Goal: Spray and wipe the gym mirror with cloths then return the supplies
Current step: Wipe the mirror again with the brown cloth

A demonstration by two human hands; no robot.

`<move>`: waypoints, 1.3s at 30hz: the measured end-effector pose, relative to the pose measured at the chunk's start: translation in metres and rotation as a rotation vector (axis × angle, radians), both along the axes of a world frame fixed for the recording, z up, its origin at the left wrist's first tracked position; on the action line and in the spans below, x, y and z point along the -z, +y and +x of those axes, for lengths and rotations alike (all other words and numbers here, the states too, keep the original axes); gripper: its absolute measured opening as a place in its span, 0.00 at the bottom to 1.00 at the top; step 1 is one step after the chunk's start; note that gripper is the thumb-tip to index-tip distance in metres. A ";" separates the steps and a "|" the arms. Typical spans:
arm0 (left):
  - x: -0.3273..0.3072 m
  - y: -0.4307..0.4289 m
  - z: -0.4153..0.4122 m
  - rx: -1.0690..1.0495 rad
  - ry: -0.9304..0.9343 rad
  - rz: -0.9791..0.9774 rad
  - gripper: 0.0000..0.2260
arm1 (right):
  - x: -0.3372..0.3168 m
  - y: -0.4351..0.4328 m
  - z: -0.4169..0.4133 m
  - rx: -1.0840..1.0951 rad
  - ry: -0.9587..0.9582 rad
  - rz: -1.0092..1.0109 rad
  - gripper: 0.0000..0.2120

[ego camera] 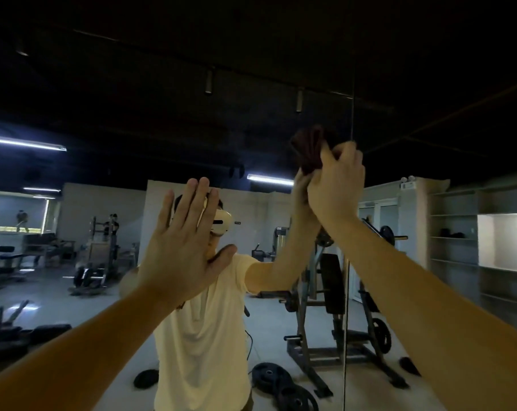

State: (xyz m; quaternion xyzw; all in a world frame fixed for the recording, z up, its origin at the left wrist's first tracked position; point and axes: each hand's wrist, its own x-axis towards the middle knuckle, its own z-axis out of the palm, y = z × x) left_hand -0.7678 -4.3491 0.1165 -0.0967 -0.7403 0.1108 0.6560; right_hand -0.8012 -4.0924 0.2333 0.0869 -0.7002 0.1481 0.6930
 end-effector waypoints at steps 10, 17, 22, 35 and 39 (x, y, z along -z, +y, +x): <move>0.001 -0.001 -0.001 -0.047 -0.001 -0.011 0.44 | 0.090 -0.053 0.007 -0.167 0.108 0.612 0.30; -0.001 0.001 0.000 -0.093 -0.030 0.002 0.45 | 0.008 0.040 -0.008 0.063 -0.027 0.102 0.18; 0.000 0.000 -0.001 -0.119 -0.028 -0.012 0.45 | 0.004 -0.043 0.004 -0.091 0.033 -0.099 0.20; -0.003 0.007 0.004 -0.187 -0.036 0.011 0.44 | 0.019 0.052 -0.027 0.098 0.143 0.348 0.19; -0.002 0.009 0.004 -0.175 -0.020 0.023 0.44 | 0.011 0.085 -0.028 0.153 0.102 0.245 0.19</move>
